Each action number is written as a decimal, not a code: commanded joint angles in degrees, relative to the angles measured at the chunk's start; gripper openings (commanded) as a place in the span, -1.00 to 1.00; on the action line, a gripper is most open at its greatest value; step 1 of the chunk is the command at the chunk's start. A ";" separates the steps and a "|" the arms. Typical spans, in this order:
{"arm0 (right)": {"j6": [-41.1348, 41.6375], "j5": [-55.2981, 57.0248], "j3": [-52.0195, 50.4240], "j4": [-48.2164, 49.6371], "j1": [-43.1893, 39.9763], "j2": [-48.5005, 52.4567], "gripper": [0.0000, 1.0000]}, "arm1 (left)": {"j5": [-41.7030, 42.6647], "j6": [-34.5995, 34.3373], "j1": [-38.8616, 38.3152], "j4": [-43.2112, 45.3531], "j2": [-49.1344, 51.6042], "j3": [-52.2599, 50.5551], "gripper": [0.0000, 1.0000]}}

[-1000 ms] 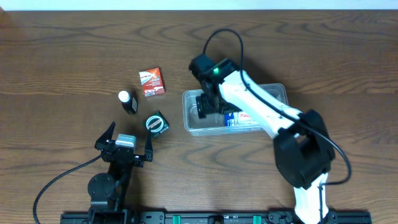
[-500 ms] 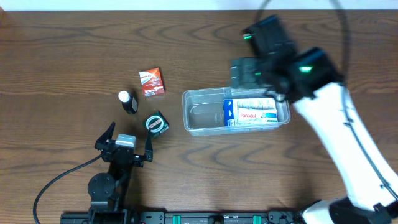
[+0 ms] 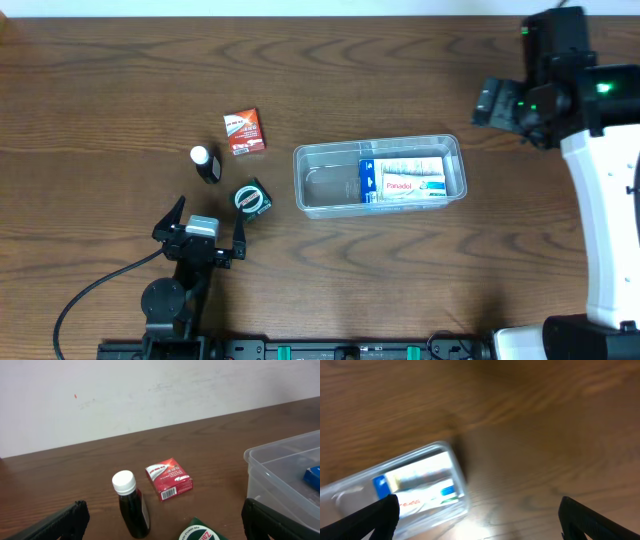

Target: Pack container

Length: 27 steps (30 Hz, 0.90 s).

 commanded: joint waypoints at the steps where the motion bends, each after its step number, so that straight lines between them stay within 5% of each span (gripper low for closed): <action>1: -0.72 0.72 -2.14 0.26 -4.02 -0.20 0.98 | 0.20 0.52 0.31 -1.70 -0.35 -1.09 0.96; 21: 0.13 0.07 -22.67 7.87 -15.52 -0.20 0.98 | 0.20 0.46 0.31 -1.86 -0.28 -1.09 0.96; 27: 0.15 0.07 -23.08 7.98 -15.52 -0.20 0.98 | 0.20 -10.67 0.31 -1.95 1.68 -1.03 0.96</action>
